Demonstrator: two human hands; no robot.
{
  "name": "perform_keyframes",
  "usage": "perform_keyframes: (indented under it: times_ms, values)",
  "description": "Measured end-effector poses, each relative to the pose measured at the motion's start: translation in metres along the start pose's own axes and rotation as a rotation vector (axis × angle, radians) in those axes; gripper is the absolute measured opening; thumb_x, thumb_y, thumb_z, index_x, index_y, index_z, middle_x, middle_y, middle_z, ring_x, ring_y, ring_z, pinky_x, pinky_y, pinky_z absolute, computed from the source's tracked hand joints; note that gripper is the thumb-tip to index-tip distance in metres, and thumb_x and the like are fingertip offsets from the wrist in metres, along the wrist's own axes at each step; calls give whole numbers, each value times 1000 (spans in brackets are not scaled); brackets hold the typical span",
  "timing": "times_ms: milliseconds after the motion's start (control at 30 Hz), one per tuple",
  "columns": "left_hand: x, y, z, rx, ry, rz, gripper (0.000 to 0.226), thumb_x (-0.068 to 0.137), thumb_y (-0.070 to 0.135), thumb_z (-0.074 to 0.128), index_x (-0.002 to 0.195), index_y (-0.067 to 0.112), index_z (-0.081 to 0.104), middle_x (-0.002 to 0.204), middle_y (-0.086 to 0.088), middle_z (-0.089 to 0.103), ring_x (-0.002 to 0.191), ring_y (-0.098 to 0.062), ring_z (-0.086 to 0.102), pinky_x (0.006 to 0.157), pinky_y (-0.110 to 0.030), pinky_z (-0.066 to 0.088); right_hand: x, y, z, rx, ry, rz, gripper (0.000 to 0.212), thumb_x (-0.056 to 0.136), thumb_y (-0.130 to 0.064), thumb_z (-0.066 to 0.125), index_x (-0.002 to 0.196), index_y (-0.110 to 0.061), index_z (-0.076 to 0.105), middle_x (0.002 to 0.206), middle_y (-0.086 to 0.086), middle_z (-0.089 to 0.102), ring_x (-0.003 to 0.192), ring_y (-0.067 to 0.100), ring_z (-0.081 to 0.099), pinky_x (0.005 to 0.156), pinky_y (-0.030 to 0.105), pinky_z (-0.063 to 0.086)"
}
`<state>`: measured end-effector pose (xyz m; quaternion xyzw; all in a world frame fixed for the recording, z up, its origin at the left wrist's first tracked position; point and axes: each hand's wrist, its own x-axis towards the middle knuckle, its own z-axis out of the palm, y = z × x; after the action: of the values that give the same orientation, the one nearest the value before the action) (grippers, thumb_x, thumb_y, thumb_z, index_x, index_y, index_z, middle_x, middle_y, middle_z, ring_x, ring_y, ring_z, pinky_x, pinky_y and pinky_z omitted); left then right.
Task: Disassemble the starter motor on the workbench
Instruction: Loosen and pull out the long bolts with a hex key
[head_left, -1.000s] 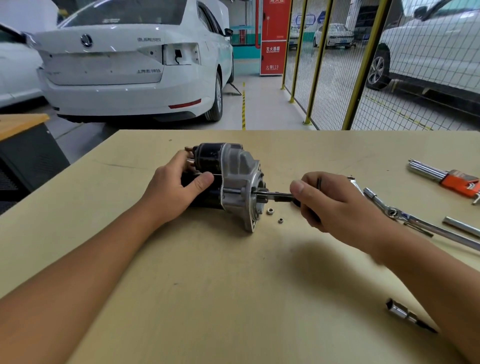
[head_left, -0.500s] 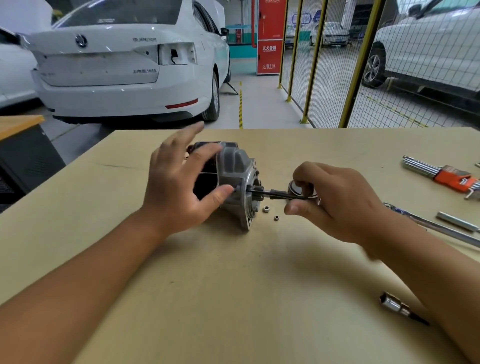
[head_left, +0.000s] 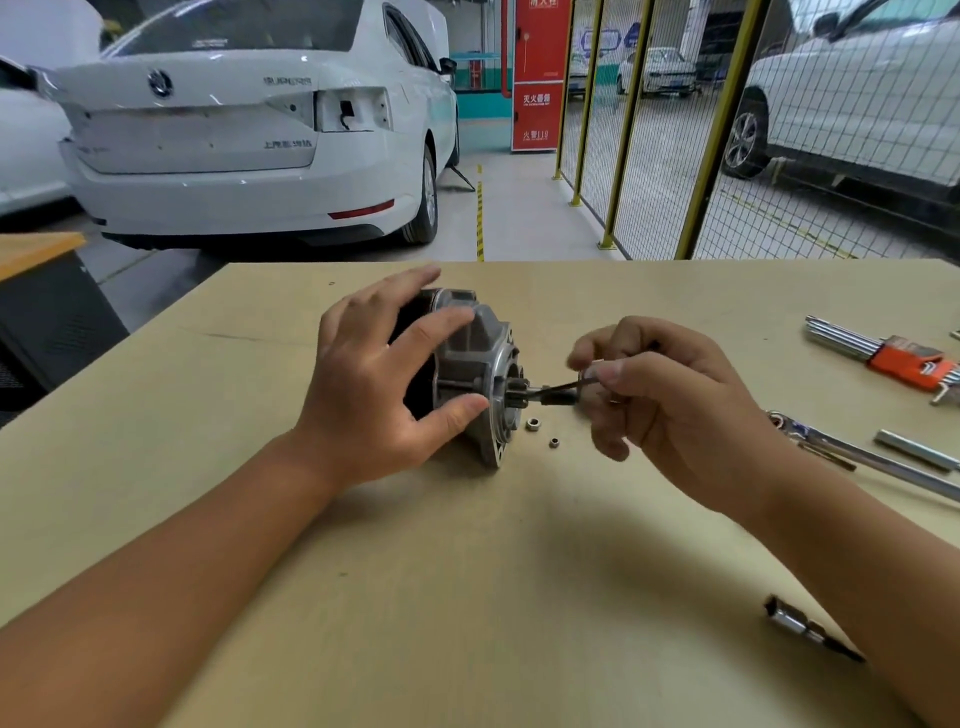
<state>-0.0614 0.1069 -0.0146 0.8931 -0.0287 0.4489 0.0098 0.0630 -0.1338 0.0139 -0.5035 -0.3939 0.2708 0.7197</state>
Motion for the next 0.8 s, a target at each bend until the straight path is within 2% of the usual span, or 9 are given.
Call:
perform_keyframes:
  times_ms: [100, 200, 300, 400, 467, 567, 633, 733, 800]
  values:
    - [3, -2, -7, 51, 86, -67, 58, 85, 48, 74, 127, 10, 71, 143, -18, 57, 127, -37, 55, 101, -53, 42, 0, 2, 3, 73, 20, 64, 23, 79, 0, 62, 69, -12, 47, 88, 26, 67, 58, 29, 62, 48, 34, 48]
    - [6, 12, -14, 98, 238, 38, 28, 91, 31, 73, 98, 4, 79, 104, -14, 72, 89, -37, 63, 79, -49, 47, -1, 2, 7, 247, -10, 136, 24, 77, -5, 72, 90, -13, 54, 83, 24, 67, 61, 29, 66, 54, 36, 56]
    - [8, 49, -12, -175, 86, 146, 32, 98, 32, 67, 96, 2, 77, 89, -9, 72, 77, -30, 65, 69, -45, 49, -2, 4, 11, 480, -33, 169, 35, 78, -5, 75, 107, -12, 58, 87, 20, 71, 65, 23, 71, 58, 30, 60]
    - [4, 74, -5, -358, -13, 78, 25, 103, 19, 63, 99, -3, 75, 81, -1, 64, 70, -15, 56, 68, -27, 49, -5, 6, 14, 567, -74, 194, 27, 76, -2, 83, 97, -8, 68, 93, 21, 72, 65, 18, 70, 57, 26, 60]
    - [4, 72, -5, -417, 8, -29, 19, 101, 12, 65, 96, -3, 75, 79, 0, 65, 69, -10, 55, 70, -17, 46, -5, 8, 16, 336, -10, 141, 15, 77, -6, 82, 87, -7, 71, 92, 22, 71, 61, 20, 68, 55, 29, 57]
    - [5, 60, -9, -382, -9, -99, 10, 95, 8, 72, 91, 0, 77, 75, -5, 69, 68, -18, 62, 67, -27, 50, -6, 12, 14, -497, 217, -164, 9, 82, -10, 82, 79, -18, 78, 73, 4, 72, 58, 20, 67, 54, 33, 52]
    - [8, 56, -12, -406, -16, -144, 7, 90, 10, 77, 89, 2, 78, 75, -2, 68, 69, -13, 61, 68, -22, 48, -7, 13, 13, -941, 190, -366, 9, 84, -15, 82, 84, -23, 79, 69, -11, 69, 64, 10, 65, 60, 33, 52]
    - [13, 54, -14, -485, -4, -170, 9, 87, 13, 78, 88, 4, 77, 78, 4, 67, 74, -1, 60, 72, -14, 44, -8, 7, 18, -1161, 49, -416, 9, 87, -31, 73, 91, -28, 79, 70, -29, 56, 71, 6, 62, 63, 30, 53]
    - [16, 52, -13, -503, -19, -92, 10, 86, 12, 78, 90, 3, 76, 82, 7, 67, 78, 5, 60, 77, -10, 44, -5, 2, 21, -1135, -54, -302, 7, 89, -30, 70, 89, -26, 75, 65, -20, 59, 67, 6, 60, 60, 20, 48]
